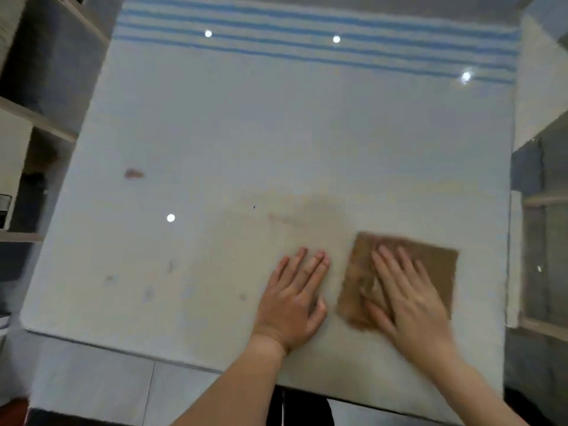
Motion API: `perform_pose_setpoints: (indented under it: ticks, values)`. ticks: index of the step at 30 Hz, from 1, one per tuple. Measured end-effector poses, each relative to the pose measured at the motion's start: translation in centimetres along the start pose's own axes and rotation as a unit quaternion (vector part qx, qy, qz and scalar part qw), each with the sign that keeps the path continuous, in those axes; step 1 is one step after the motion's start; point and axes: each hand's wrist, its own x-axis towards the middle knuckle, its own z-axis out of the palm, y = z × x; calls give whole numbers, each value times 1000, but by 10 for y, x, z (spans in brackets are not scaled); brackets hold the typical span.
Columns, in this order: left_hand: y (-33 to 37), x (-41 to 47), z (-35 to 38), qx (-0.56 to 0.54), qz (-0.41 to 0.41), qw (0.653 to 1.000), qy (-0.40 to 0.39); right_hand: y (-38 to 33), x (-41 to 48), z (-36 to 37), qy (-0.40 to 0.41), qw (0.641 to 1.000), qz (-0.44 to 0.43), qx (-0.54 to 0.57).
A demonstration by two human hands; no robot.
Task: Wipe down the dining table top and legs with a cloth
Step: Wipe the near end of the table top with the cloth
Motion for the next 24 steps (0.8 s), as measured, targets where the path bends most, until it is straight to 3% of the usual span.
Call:
perform_pose_setpoints:
  ticks: [4, 6, 8, 11, 16, 19, 22, 24]
  values:
    - [-1, 0, 2, 3, -3, 1000, -4, -10, -93, 15, -107, 955, -272, -58]
    - [-2, -1, 1, 3, -1, 1000, -7, 12, -67, 7, -107, 946, -305, -30]
    - [-2, 0, 0, 7, -4, 1000, -6, 36, -12, -3, -36, 973, -224, 40]
    - [0, 0, -1, 9, -9, 1000, -7, 75, 98, -26, 39, 997, -58, 31]
    - [0, 0, -2, 11, -8, 1000, -9, 115, 232, -65, 106, 981, 154, 51]
    - [2, 1, -3, 8, -4, 1000, -8, 82, 218, -57, 111, 976, 171, 82]
    - [2, 0, -3, 8, -9, 1000, -5, 39, 132, -30, 99, 980, 104, 140]
    - [2, 1, -3, 15, -10, 1000, -4, 16, 70, -15, 99, 963, 93, 232]
